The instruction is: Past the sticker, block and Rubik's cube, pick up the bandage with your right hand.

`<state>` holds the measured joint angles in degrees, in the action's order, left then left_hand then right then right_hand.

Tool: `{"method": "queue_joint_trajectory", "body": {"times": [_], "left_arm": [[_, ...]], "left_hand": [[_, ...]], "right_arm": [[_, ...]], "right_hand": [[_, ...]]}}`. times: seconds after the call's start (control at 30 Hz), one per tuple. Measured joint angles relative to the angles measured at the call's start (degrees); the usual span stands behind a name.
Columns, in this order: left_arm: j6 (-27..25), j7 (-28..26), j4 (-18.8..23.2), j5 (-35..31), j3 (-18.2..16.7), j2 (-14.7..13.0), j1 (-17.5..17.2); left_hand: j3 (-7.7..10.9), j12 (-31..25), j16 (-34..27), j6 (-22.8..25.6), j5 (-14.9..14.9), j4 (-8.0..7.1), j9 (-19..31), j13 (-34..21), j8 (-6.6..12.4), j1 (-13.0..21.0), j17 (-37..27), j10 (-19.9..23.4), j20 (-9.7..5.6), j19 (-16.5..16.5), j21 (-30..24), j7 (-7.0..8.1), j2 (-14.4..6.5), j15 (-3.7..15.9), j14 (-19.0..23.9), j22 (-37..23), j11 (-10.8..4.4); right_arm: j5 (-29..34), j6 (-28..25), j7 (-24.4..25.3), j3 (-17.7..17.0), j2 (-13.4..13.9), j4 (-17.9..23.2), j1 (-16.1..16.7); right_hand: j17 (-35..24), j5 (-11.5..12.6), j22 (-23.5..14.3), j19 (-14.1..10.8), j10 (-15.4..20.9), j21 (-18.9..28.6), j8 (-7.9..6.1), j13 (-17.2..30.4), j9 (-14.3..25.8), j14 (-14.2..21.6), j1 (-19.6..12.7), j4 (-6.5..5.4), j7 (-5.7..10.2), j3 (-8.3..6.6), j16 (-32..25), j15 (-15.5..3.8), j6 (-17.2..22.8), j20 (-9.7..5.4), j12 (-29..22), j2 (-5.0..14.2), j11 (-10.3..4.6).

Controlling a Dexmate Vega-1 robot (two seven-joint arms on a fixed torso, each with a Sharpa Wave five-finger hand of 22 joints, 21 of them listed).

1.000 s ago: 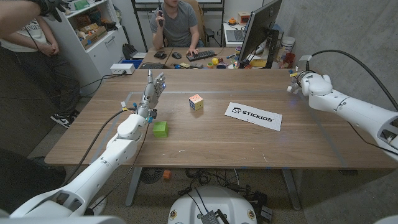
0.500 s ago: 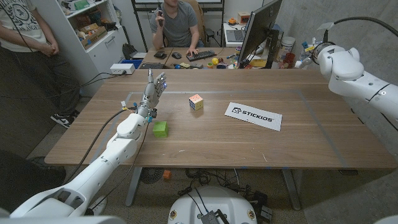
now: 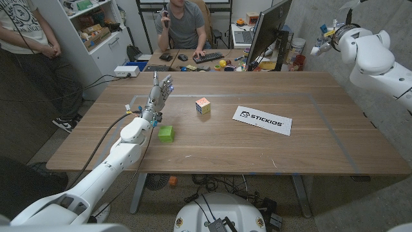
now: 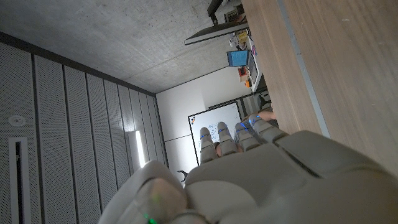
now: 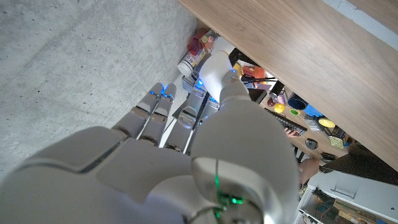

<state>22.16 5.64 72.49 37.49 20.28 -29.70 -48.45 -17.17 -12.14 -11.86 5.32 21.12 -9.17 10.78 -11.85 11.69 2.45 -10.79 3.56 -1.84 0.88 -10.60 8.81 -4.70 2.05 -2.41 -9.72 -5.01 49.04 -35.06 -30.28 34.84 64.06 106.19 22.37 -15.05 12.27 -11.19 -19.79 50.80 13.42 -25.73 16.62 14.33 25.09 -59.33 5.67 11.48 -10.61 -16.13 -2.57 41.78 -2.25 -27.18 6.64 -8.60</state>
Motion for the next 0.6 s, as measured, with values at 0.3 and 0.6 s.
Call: {"method": "queue_joint_trajectory", "body": {"times": [0.3,0.6], "left_arm": [[0.0,0.2,-0.1,0.4,-0.2,0.0,0.0],[0.2,0.3,0.0,0.5,-0.2,0.1,-0.3]], "left_hand": [[0.00,0.0,0.0,0.0,0.0,0.00,0.0,0.0,0.00,0.0,0.0,0.0,0.00,0.0,0.0,0.00,0.0,0.00,0.0,0.0,0.00],[0.00,0.0,0.0,0.0,0.0,0.00,0.0,-0.1,0.00,0.0,0.0,0.0,0.00,0.0,0.0,0.00,0.0,0.00,0.0,0.0,0.01]], "right_arm": [[1.8,0.4,-1.8,-1.6,-0.7,0.7,0.5],[3.1,1.0,-3.3,-2.8,-0.8,1.4,1.0]], "right_hand": [[0.0,-0.1,0.0,0.3,0.0,0.0,0.02,0.0,0.0,0.0,-0.1,0.00,0.21,0.00,0.0,0.00,0.2,-0.25,-0.2,-0.08,0.01],[0.0,-0.2,0.0,0.5,0.0,0.0,0.06,0.0,0.1,0.0,-0.2,-0.23,0.21,0.24,0.0,0.00,0.2,-0.10,-1.0,-0.15,0.00]]}}
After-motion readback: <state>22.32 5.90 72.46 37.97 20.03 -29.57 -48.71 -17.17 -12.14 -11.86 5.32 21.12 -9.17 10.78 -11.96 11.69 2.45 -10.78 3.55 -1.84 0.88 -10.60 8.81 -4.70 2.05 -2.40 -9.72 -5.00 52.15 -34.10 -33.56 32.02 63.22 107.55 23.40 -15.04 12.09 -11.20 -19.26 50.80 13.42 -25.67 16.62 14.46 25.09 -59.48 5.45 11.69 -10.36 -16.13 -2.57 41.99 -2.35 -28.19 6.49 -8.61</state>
